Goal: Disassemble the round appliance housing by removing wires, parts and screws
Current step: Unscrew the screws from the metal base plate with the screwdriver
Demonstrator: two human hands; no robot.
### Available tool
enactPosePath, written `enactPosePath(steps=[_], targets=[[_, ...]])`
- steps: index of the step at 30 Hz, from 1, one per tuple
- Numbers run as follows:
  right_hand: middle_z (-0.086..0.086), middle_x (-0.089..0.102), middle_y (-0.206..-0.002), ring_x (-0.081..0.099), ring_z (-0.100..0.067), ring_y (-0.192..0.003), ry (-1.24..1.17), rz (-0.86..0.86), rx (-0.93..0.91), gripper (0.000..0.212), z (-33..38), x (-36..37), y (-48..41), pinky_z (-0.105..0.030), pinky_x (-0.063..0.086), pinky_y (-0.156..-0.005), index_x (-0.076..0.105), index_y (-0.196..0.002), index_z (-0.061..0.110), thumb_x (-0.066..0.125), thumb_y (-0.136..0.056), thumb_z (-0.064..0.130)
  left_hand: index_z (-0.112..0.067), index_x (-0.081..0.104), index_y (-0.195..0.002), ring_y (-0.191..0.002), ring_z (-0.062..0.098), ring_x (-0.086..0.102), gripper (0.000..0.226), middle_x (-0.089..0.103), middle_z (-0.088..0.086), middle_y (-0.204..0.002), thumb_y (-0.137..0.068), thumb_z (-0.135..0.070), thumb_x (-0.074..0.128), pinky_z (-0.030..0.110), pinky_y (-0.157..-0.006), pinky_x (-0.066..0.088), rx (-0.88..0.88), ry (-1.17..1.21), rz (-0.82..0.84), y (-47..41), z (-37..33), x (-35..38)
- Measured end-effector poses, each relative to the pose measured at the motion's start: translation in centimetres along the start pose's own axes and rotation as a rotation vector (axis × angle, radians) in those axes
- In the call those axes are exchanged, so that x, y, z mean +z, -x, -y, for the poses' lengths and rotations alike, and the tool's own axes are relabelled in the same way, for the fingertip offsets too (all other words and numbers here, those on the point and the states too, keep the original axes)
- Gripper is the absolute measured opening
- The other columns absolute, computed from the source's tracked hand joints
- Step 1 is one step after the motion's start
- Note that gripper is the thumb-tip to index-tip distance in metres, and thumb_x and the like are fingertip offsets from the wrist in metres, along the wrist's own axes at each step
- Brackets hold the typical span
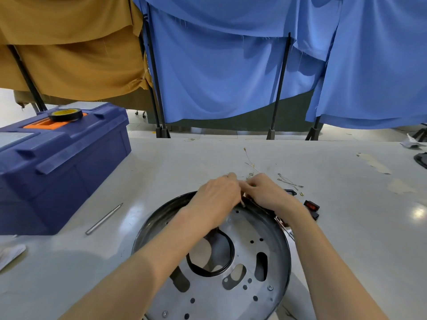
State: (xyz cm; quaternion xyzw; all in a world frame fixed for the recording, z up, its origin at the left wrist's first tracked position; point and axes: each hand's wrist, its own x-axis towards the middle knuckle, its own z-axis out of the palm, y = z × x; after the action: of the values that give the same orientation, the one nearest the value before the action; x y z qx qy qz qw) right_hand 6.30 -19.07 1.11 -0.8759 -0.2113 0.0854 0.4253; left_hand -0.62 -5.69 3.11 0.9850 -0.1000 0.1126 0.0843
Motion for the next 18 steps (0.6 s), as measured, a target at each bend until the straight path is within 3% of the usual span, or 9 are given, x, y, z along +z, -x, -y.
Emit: enactPosePath(steps=[2, 4, 7, 10, 13, 15, 18], targets=[[0.006, 0.049, -0.053, 0.04, -0.001, -0.041, -0.025, -0.039, -0.066, 0.037, 0.4, -1.4, 0.5, -0.015, 0.034, -0.047, 0.071, -0.065, 0.02, 0.056, -0.095, 0.036, -0.006, 0.047, -0.104, -0.087, 0.03, 0.057, 0.02, 0.058, 0.01, -0.098, -0.103, -0.023, 0.035, 0.037, -0.068, 0.042, -0.027, 0.118, -0.029, 0.0, 0.7, -0.9], [0.002, 0.048, -0.055, 0.038, -0.005, -0.045, -0.105, -0.026, -0.124, 0.027, 1.0, -2.9, 1.3, -0.017, 0.034, -0.046, 0.076, -0.075, 0.021, 0.065, -0.087, 0.042, -0.009, 0.049, -0.101, -0.082, 0.026, 0.056, 0.023, 0.059, 0.008, -0.091, -0.102, -0.027, 0.036, 0.041, -0.072, 0.047, -0.066, 0.263, -0.043, 0.0, 1.1, -1.4], [0.001, 0.054, -0.057, 0.04, -0.008, -0.049, -0.1, 0.056, -0.173, 0.029, 2.0, -4.1, 2.3, -0.019, 0.037, -0.047, 0.076, -0.075, 0.022, 0.073, -0.07, 0.051, -0.014, 0.049, -0.098, -0.074, 0.022, 0.054, 0.018, 0.057, 0.003, -0.081, -0.101, -0.028, 0.039, 0.04, -0.069, 0.049, -0.078, 0.396, -0.058, -0.2, 1.1, -1.2], [0.008, 0.059, -0.058, 0.045, -0.004, -0.049, -0.029, 0.122, -0.191, 0.014, 2.8, -4.4, 2.9, -0.015, 0.04, -0.048, 0.074, -0.07, 0.022, 0.075, -0.08, 0.032, -0.015, 0.05, -0.096, -0.07, 0.022, 0.057, 0.018, 0.058, 0.004, -0.079, -0.1, -0.029, 0.041, 0.043, -0.07, 0.054, -0.074, 0.461, -0.06, -0.4, 0.6, -0.6], [-0.002, 0.06, -0.063, 0.045, -0.005, -0.05, 0.049, 0.123, -0.162, 0.013, 2.6, -4.9, 3.4, -0.014, 0.039, -0.048, 0.073, -0.071, 0.017, 0.074, -0.083, 0.022, -0.018, 0.054, -0.095, -0.07, 0.02, 0.061, 0.02, 0.06, 0.001, -0.079, -0.099, -0.036, 0.046, 0.038, -0.069, 0.055, -0.074, 0.575, -0.067, -0.4, 0.4, -0.1], [-0.001, 0.059, -0.063, 0.045, -0.003, -0.049, 0.108, 0.104, -0.096, 0.013, 2.0, -5.5, 3.8, -0.014, 0.039, -0.048, 0.073, -0.072, 0.014, 0.074, -0.082, 0.021, -0.019, 0.057, -0.104, -0.08, 0.016, 0.057, 0.022, 0.056, -0.005, -0.088, -0.096, -0.038, 0.051, 0.03, -0.074, 0.049, -0.028, 0.512, -0.091, -0.2, 0.4, 0.1], [0.002, 0.059, -0.06, 0.048, -0.006, -0.051, 0.262, 0.053, 0.075, 0.015, 0.2, -6.7, 4.4, -0.019, 0.04, -0.054, 0.072, -0.07, 0.012, 0.078, -0.079, 0.022, -0.019, 0.05, -0.13, -0.114, 0.019, 0.037, 0.044, 0.043, -0.002, -0.117, -0.092, -0.041, 0.056, 0.029, -0.094, 0.031, 0.069, 0.092, -0.107, 0.5, 1.3, 1.4]])
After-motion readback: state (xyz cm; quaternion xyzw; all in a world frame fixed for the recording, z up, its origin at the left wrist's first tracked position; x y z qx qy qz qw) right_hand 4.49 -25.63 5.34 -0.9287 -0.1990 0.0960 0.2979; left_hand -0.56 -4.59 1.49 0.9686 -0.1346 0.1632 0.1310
